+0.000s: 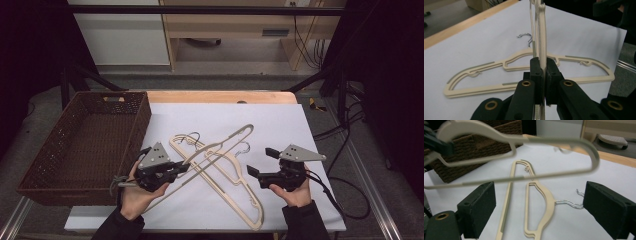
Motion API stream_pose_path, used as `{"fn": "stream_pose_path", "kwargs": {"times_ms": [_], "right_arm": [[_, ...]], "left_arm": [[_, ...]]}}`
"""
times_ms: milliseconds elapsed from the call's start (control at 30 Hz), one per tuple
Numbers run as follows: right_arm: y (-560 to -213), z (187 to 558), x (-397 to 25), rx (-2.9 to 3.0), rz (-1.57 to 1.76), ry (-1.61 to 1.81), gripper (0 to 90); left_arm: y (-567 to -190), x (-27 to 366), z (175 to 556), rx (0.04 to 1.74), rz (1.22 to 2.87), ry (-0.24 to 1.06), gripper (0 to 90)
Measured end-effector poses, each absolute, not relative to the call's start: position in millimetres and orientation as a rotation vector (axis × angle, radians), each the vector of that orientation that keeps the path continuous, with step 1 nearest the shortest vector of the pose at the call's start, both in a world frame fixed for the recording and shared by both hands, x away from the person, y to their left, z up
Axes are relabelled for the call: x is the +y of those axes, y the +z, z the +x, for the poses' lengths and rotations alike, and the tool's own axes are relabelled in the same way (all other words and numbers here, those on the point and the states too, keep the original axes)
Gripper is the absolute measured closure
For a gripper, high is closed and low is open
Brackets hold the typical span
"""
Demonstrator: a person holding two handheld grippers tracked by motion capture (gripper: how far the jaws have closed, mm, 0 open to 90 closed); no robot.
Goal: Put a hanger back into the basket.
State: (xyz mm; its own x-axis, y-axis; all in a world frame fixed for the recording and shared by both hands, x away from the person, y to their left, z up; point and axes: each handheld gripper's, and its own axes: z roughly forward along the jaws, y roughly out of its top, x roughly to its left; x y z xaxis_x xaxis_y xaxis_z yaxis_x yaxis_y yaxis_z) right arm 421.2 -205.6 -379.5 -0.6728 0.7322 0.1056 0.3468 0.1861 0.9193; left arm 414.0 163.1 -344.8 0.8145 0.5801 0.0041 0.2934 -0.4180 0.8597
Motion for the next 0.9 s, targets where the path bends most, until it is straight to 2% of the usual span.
{"fn": "stream_pose_path", "kwargs": {"times_ms": [267,500,900], "right_arm": [[-381,418,-223,2.028,1.069,1.451,5.2],[-384,417,-231,2.016,1.091,1.45,5.0],[-384,414,-239,2.013,1.108,1.424,4.7]], "left_arm": [[-307,190,407,0.661,1.96,0.438,86.5],[-269,213,404,0.649,1.932,0.506,86.5],[-237,267,433,0.711,1.898,0.54,86.6]]}}
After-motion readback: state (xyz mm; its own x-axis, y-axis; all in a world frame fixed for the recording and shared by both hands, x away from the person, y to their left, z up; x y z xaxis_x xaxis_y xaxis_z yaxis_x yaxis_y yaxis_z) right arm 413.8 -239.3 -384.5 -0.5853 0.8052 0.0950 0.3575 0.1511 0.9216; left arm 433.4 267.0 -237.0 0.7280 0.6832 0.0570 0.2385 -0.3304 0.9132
